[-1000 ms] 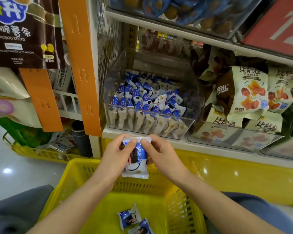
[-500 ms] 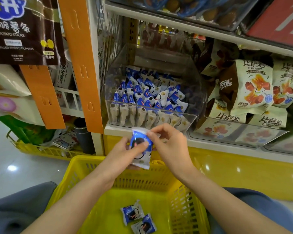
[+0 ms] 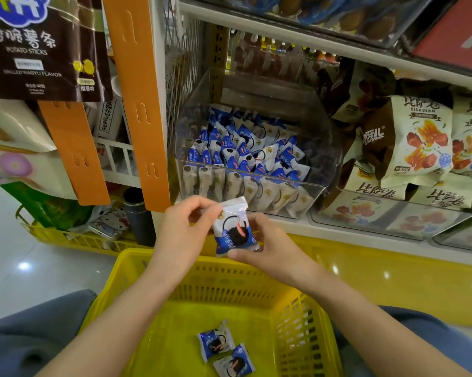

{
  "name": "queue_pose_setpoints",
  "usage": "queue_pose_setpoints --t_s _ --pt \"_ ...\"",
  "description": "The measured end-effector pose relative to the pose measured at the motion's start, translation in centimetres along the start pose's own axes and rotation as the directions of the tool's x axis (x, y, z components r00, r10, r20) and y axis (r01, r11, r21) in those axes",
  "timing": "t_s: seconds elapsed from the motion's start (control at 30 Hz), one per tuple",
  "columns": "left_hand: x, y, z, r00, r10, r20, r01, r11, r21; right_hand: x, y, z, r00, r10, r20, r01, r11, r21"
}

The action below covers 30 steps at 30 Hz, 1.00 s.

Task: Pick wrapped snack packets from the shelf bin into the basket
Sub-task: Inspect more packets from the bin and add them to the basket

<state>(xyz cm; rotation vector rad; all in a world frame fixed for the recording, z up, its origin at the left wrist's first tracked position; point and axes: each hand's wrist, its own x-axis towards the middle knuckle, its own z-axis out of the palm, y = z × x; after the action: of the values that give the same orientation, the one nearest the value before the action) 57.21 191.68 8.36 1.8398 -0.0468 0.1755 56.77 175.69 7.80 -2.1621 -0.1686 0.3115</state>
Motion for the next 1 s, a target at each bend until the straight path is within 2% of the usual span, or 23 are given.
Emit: queue_pose_setpoints --t_s 0.17,0.37,0.43,0.57,0.63,0.73,0.8,0.87,0.93,1.0 --pt "-0.7 0.0 0.6 0.99 0.118 0.079 -0.129 0.98 0.154 -0.3 -0.5 0.3 0.972 -0.133 -0.194 0.153 0.984 0.095" --pt "-0.7 0.0 0.9 0.991 0.089 0.099 -0.097 0.992 0.077 -0.4 -0.7 0.4 0.934 -0.21 -0.289 0.247 0.964 0.098" --pt "-0.6 -0.1 0.9 0.99 0.068 0.121 -0.074 0.996 0.047 -0.5 -0.6 0.2 0.895 -0.304 -0.326 0.313 0.949 -0.027" --pt "-0.4 -0.4 1.1 0.986 -0.022 0.163 0.029 0.999 -0.04 -0.5 -0.2 -0.4 0.78 -0.53 -0.332 0.399 0.831 -0.388" --pt "-0.4 -0.4 1.3 0.99 -0.039 0.138 0.046 0.998 -0.052 -0.4 -0.2 -0.4 0.79 -0.485 -0.374 0.356 0.86 -0.365" --pt "-0.6 -0.7 1.5 0.998 0.024 0.062 -0.028 0.998 0.059 0.1 -0.3 -0.5 0.859 -0.212 -0.465 0.206 0.976 -0.064" --pt "-1.0 -0.7 1.8 0.99 0.106 0.095 -0.121 0.976 0.179 0.4 -0.3 -0.7 0.885 -0.043 -0.464 0.108 0.988 0.114" --pt "-1.5 -0.8 2.3 0.978 0.127 0.167 -0.16 0.965 0.209 0.5 -0.3 -0.8 0.899 0.043 -0.436 0.057 0.975 0.213" --pt "-1.8 -1.0 2.6 0.973 0.075 0.219 -0.115 0.978 0.174 0.4 -0.5 -0.7 0.931 0.067 -0.358 0.05 0.95 0.307" --pt "-1.6 -1.0 2.6 0.968 -0.049 0.248 0.038 0.998 0.049 0.2 -0.7 -0.3 0.971 0.051 -0.233 0.055 0.902 0.427"
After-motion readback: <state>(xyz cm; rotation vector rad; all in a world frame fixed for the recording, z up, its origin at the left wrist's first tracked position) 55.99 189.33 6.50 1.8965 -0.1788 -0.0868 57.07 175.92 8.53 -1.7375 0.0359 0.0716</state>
